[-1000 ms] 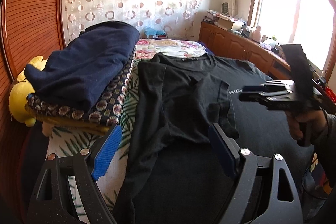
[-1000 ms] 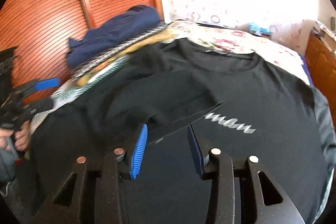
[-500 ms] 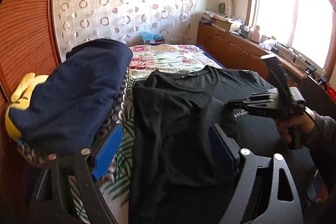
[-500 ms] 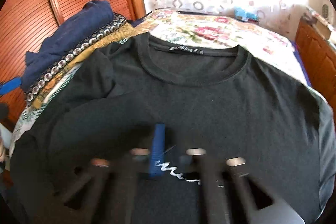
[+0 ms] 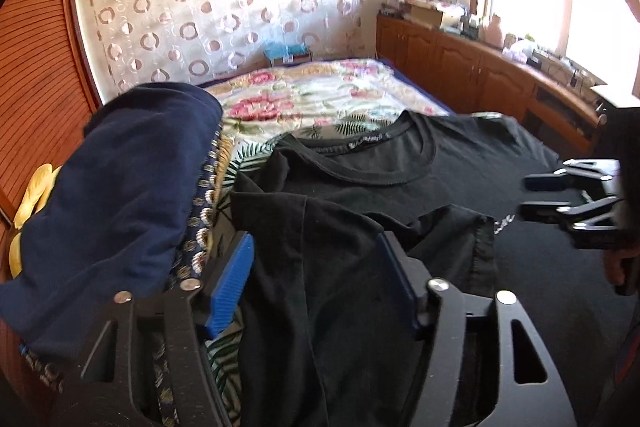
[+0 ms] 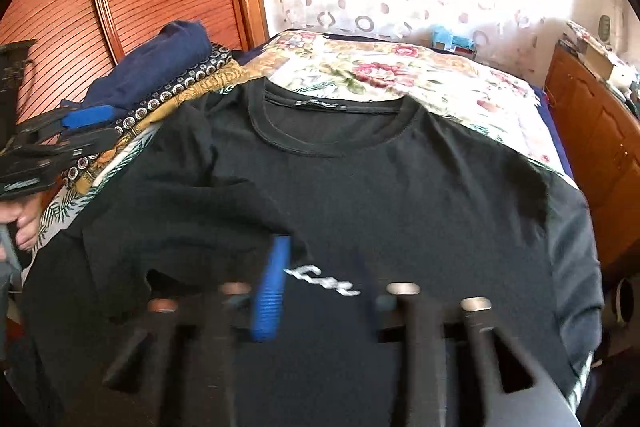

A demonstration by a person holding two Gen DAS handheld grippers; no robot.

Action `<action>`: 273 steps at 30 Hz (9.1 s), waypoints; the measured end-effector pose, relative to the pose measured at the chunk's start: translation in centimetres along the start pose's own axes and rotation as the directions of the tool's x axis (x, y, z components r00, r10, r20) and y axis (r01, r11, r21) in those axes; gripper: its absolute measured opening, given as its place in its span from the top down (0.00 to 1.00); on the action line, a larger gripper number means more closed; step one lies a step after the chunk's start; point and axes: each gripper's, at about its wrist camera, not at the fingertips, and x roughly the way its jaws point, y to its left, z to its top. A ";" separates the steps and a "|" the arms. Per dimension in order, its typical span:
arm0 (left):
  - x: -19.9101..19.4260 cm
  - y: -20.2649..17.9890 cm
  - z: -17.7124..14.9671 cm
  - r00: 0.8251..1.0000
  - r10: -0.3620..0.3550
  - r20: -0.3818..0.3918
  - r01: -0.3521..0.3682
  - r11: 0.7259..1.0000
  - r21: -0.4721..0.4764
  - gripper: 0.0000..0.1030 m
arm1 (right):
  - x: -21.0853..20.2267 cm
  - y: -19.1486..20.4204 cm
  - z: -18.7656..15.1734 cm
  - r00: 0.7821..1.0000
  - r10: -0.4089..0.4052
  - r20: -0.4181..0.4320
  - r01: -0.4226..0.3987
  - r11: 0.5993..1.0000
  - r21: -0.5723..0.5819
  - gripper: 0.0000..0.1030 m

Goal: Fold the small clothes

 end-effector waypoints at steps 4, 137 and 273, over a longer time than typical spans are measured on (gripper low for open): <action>2.0 -0.6 0.6 0.999 0.021 -0.041 -0.020 1.000 0.022 0.46 | -2.7 -1.6 -2.3 0.998 -0.054 -0.021 0.053 0.998 -0.022 0.51; 1.5 -5.3 -6.7 0.981 -0.087 -0.173 0.097 0.994 0.053 0.00 | -6.4 -6.9 -7.2 0.993 -0.097 0.072 0.093 0.994 0.060 0.93; -10.0 -0.2 -5.8 0.988 -0.008 0.156 0.023 0.995 -0.100 0.00 | -2.4 2.6 1.6 0.994 0.106 -0.013 -0.107 0.990 -0.094 0.97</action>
